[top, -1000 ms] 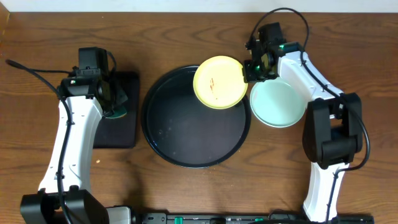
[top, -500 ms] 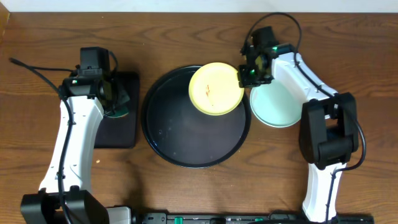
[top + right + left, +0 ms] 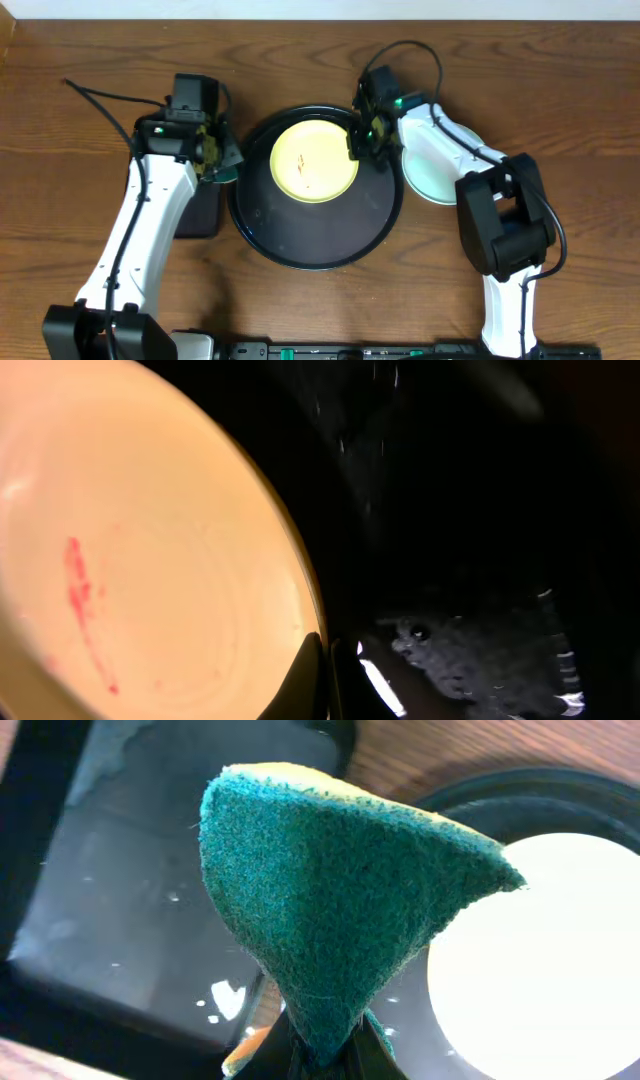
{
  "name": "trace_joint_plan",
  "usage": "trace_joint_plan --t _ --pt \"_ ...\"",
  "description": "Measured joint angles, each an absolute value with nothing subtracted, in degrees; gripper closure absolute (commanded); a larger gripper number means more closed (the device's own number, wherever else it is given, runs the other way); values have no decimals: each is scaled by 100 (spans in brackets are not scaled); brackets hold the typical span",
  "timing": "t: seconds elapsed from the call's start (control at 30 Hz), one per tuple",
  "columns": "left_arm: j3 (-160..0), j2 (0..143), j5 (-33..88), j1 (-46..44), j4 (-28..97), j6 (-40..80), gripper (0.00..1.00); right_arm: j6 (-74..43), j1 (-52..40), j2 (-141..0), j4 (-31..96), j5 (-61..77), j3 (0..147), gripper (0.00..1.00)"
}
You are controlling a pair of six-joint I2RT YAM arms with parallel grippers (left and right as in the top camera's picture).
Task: Clean dirty plates on tray and stack at the side
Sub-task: 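Scrub the yellow plate with the sponge held by the left gripper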
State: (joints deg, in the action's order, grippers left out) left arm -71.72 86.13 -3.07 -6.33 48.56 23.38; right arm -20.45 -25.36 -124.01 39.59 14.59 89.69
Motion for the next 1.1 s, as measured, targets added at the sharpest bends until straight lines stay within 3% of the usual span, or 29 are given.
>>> trace_joint_plan --t 0.8,1.1 --pt "-7172 10245 141 -2025 3747 2574 92 -2353 -2576 -12223 3588 1459 8530 99" --pt "-7172 10842 545 -2154 3500 2574 93 -2353 -2580 -12223 3583 1457 8525 99"
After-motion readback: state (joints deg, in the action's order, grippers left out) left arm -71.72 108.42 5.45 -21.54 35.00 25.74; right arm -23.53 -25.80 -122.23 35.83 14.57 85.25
